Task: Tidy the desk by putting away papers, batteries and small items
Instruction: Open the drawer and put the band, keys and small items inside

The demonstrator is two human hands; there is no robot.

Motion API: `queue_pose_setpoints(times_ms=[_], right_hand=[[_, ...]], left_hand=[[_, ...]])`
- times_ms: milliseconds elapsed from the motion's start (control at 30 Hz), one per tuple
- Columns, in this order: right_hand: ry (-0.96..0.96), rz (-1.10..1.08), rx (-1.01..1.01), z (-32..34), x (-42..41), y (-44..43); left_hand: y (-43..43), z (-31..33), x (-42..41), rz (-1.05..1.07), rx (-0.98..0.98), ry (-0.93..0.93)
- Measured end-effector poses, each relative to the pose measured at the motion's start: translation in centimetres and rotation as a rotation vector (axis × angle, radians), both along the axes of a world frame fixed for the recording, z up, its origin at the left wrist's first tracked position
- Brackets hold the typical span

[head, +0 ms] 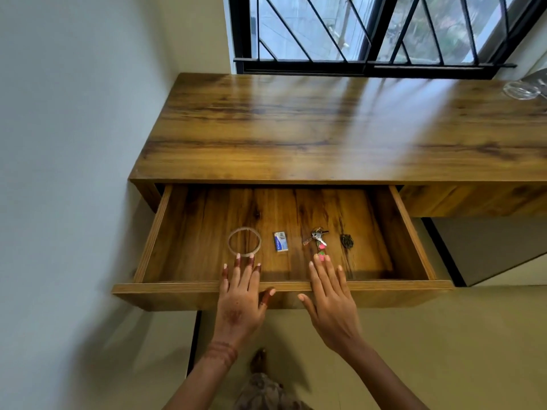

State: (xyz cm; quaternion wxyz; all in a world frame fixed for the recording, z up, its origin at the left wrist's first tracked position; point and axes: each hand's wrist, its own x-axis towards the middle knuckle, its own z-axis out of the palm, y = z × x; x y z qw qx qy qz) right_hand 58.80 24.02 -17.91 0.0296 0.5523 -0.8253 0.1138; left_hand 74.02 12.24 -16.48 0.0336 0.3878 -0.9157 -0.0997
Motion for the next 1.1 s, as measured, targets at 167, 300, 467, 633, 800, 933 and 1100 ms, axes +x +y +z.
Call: queue_pose_setpoints(times_ms=[167, 300, 467, 633, 800, 933, 1100], right_hand=[[0.059, -0.012, 0.047, -0.5, 0.0, 0.1], [0.096, 0.003, 0.041, -0.8, -0.4, -0.2], [0.114, -0.002, 0.039, -0.9, -1.4, -1.8], [0.131, 0.001, 0.042, -0.9, -3.1, -4.2], [0.135, -0.010, 0.055, -0.8, -5.2, -7.2], [0.140, -0.005, 0.060, -0.8, -7.2, -9.7], [0.149, 0.031, 0.060, -0.4, -9.9, -13.2]], left_hand=[[-0.2, -0.5, -0.1, -0.012, -0.019, -0.026], [-0.6, -1.2, -0.3, -0.022, -0.064, 0.000], [-2.1, -1.4, -1.4, -0.005, -0.096, 0.014], [-4.6, -1.7, -3.1, -0.003, -0.174, 0.025], [-7.9, -2.3, -5.1, -0.034, -0.306, 0.048], [-10.5, -2.6, -7.1, -0.041, -0.337, 0.049], [-14.2, -2.4, -9.5, -0.051, -0.365, 0.009]])
